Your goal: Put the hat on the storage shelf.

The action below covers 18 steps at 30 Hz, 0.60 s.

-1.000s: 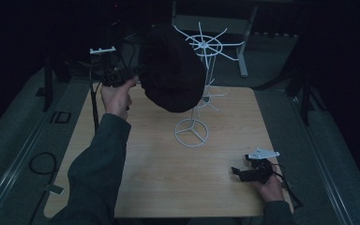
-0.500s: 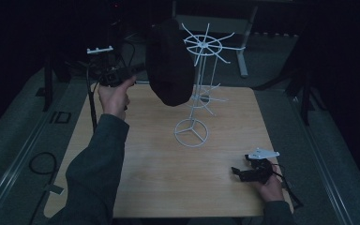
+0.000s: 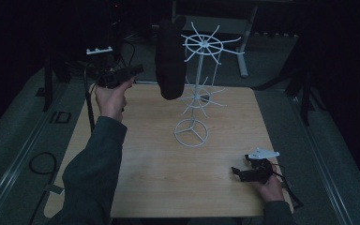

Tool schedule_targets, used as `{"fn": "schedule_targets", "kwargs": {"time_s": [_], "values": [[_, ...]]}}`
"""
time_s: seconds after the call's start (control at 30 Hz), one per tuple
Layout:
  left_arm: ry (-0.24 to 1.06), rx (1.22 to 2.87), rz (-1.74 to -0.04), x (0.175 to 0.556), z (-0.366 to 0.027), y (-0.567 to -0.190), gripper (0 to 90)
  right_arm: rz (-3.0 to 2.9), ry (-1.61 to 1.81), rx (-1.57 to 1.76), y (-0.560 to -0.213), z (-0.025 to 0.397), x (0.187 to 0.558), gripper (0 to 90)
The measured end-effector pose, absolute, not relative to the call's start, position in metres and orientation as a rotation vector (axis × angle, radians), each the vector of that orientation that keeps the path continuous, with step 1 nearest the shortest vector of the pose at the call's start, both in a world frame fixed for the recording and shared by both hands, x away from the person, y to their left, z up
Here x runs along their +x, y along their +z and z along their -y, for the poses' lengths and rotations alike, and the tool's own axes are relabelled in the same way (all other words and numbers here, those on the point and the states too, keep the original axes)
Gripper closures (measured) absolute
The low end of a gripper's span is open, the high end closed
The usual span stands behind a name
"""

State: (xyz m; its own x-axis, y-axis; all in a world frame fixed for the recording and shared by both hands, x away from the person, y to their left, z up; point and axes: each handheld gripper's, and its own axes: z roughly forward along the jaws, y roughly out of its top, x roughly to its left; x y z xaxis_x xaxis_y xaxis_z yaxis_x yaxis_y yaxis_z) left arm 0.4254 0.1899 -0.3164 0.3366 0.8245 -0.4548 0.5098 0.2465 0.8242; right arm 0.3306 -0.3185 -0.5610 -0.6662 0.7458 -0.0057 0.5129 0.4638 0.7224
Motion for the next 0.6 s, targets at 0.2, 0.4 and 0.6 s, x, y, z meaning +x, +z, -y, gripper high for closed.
{"fn": "schedule_targets", "kwargs": {"time_s": [0.2,0.4,0.6], "values": [[0.357,1.429,-1.317,0.421,-0.191,-0.315,55.2,-2.395,1.019,1.069,-0.561,0.319,0.331,14.3],[0.401,1.473,-1.307,0.413,-0.188,-0.311,54.7,-2.396,1.019,1.069,-0.561,0.319,0.331,14.3],[0.468,1.516,-1.301,0.405,-0.185,-0.308,53.9,-2.396,1.019,1.071,-0.561,0.319,0.331,14.3]]}}
